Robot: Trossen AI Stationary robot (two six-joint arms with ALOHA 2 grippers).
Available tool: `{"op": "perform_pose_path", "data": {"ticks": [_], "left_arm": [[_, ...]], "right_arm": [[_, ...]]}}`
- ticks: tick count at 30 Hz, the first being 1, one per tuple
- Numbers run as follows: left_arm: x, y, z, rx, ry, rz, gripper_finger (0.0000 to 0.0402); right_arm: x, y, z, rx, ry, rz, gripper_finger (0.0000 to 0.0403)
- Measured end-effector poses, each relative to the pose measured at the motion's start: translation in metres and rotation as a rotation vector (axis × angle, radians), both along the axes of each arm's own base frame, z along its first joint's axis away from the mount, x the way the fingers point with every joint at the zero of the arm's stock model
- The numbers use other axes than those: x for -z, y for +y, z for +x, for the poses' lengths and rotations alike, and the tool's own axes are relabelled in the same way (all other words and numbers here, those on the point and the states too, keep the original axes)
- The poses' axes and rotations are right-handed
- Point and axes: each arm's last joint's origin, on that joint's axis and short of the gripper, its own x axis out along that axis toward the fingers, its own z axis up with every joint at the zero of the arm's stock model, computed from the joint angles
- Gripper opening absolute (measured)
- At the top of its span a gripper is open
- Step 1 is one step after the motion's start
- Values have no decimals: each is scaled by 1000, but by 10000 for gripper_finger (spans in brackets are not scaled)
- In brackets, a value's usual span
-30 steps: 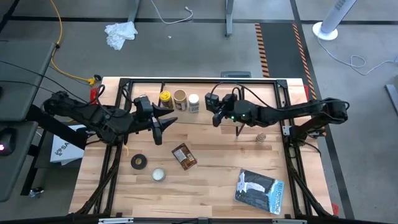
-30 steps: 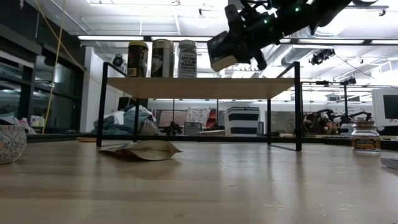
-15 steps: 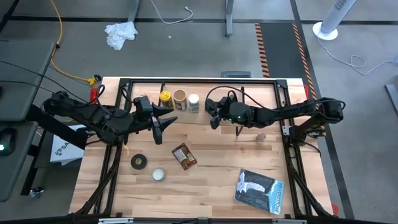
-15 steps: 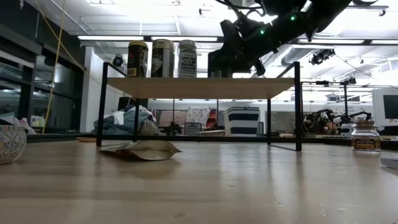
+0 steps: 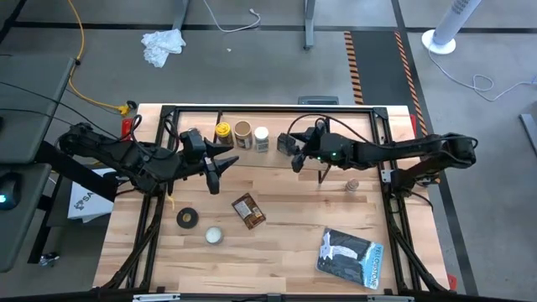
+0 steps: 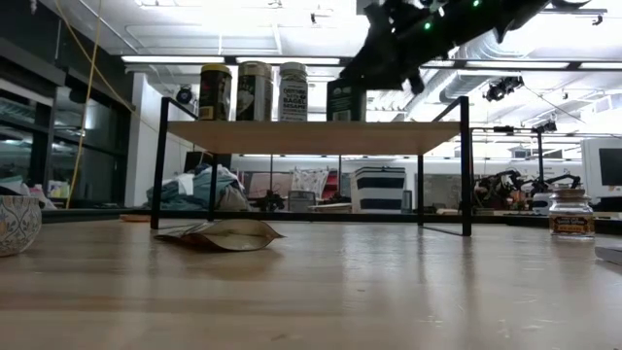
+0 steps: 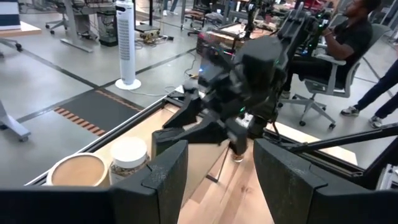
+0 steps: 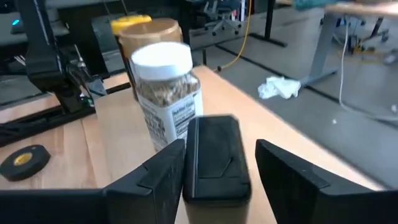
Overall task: Shelf spices
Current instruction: Put the black seasoning can on the shelf
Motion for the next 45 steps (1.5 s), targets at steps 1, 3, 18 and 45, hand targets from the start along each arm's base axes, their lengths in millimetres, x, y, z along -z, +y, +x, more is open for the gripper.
{"op": "perform_pose_path", "data": {"ticks": [1,3,18,45], "left_arm": [[0,0,0,-1,1,1,179],[0,0,0,-1,2,1,179],[1,1,0,-27,4,10,179],[1,1,-1,-27,11,12,179]], "right_arm": [[-4,0,-3,-6,6,-20,193],[-11,1,-9,-20,20,-63,193],[-15,-8,-39,159,77,109,16],[4,15,-20,50,69,252,0]]}}
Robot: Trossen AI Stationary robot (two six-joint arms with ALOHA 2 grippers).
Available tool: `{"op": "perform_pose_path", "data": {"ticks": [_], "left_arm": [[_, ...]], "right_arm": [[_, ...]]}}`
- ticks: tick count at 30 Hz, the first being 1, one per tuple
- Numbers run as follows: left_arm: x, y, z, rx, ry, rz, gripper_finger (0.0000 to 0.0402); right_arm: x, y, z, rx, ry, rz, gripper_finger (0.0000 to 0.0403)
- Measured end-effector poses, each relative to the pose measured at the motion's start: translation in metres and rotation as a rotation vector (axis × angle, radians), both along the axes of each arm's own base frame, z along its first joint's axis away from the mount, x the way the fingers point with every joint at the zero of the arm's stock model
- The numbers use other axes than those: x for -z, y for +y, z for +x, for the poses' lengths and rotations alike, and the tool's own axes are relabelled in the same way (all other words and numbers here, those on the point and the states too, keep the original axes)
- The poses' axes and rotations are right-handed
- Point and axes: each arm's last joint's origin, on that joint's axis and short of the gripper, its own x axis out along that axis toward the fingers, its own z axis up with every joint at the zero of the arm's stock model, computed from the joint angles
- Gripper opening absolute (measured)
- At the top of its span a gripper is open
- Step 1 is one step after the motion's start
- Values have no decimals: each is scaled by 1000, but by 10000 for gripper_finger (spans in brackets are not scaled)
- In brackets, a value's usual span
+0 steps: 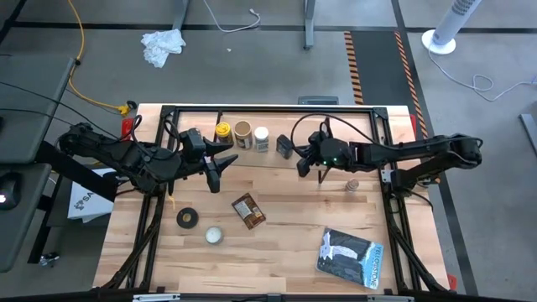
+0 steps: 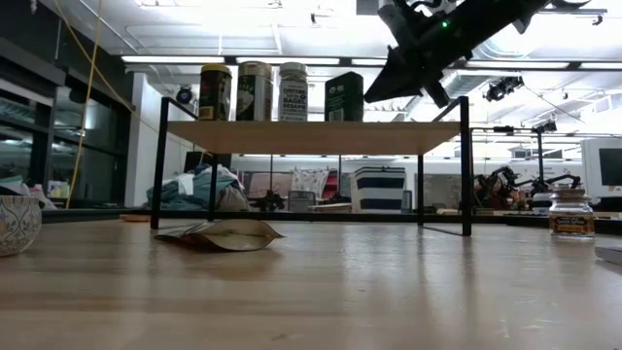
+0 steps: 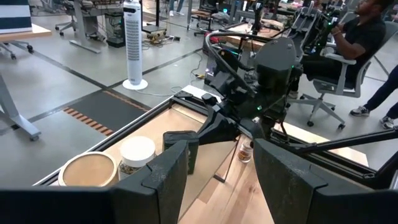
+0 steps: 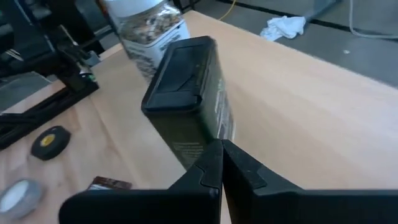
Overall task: Shelf spices
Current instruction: Put the black seasoning can on the shelf
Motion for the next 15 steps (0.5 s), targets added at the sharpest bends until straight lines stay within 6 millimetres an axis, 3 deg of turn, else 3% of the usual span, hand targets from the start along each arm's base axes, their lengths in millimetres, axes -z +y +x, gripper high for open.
{"op": "perform_pose_path", "data": {"ticks": [15], "left_arm": [[1,0,0,0,8,3,179]], "right_arm": [[1,19,11,-44,-90,47,0]]}}
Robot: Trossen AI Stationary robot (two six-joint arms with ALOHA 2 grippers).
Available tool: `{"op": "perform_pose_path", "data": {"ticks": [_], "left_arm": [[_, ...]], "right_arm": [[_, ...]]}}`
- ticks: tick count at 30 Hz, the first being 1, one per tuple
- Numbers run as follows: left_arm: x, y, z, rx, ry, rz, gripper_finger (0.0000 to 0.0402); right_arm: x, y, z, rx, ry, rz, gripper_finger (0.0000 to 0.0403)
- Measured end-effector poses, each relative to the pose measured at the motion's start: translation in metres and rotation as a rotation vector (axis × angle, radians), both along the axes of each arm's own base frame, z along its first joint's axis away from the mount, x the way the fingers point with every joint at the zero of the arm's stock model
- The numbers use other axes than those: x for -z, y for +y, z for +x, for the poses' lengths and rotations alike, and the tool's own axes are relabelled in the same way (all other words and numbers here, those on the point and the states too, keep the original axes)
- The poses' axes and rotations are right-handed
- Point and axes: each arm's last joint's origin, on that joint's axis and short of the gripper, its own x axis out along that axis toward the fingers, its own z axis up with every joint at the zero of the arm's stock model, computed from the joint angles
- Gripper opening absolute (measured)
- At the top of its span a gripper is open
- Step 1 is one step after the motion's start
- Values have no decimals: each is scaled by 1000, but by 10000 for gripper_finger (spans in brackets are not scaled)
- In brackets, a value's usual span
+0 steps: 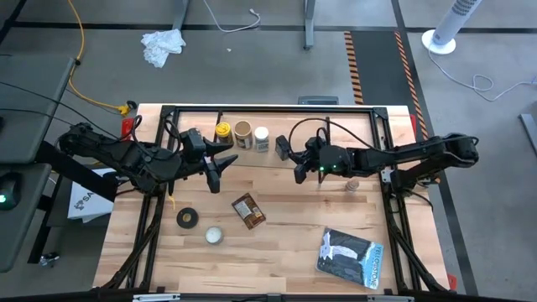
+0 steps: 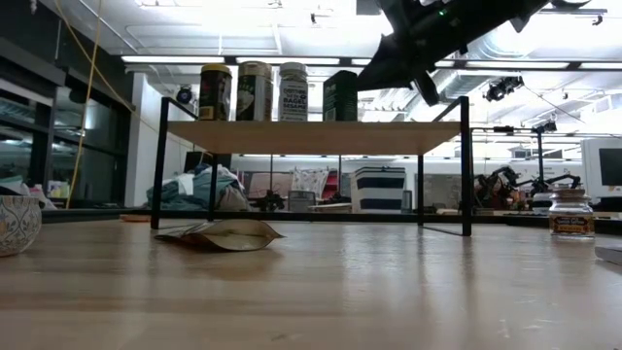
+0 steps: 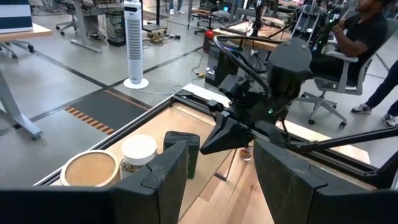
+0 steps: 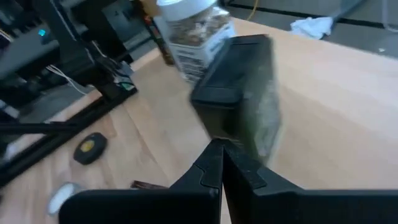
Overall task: Shelf spices
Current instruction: Put the black seasoning can on the shelf
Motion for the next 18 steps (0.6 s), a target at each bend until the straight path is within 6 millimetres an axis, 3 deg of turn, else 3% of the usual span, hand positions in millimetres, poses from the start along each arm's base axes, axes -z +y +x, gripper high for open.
{"op": "perform_pose_path", "data": {"ticks": [10,18], "left_arm": [[1,0,0,0,16,6,179],[3,0,-1,-3,28,-2,179]], "right_arm": [[16,6,20,-26,-46,37,0],[14,-7,21,26,-77,17,0]]}}
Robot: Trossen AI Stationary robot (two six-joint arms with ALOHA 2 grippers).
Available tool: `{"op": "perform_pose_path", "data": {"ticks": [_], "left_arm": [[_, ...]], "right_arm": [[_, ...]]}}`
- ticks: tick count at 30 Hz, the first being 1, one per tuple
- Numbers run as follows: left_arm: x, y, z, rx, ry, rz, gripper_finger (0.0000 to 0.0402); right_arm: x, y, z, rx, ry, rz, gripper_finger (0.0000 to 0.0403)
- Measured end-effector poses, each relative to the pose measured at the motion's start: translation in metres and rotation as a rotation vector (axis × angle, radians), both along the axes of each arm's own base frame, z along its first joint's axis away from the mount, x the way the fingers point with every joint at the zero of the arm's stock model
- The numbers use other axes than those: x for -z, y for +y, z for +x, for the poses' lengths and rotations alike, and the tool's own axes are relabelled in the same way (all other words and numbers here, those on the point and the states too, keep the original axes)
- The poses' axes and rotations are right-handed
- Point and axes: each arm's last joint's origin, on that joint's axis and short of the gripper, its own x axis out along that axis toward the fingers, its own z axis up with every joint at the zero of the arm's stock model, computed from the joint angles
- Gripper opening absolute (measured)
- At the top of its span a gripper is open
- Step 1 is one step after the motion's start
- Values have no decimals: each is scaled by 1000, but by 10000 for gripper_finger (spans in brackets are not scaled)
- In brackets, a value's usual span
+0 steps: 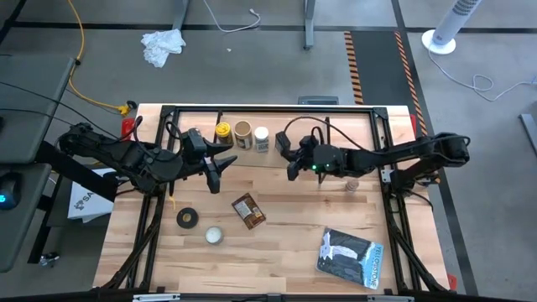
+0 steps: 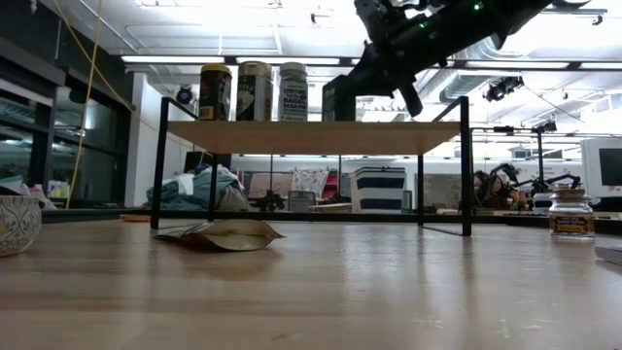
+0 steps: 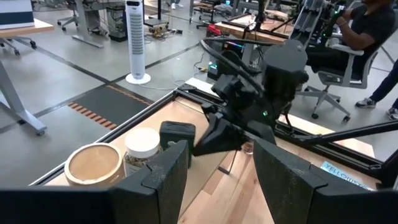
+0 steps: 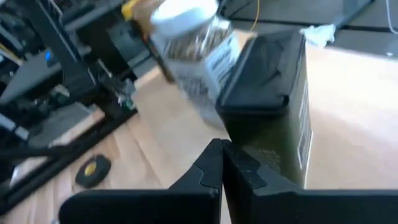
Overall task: Shelf spices
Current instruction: Put the black seasoning can on the shelf
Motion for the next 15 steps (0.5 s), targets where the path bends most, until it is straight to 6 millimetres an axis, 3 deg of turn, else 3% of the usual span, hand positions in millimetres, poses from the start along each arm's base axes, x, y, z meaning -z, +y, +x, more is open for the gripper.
{"op": "perform_pose_path", "data": {"ticks": [4,10,15], "left_arm": [[0,0,0,0,3,2,179],[2,0,-1,-2,17,2,179],[2,-1,-1,-1,13,-11,179]], "right_arm": [[-4,-7,1,20,-50,-2,0],[-15,-5,1,-118,-106,-16,0],[-17,1,-14,-158,32,-52,0]]}}
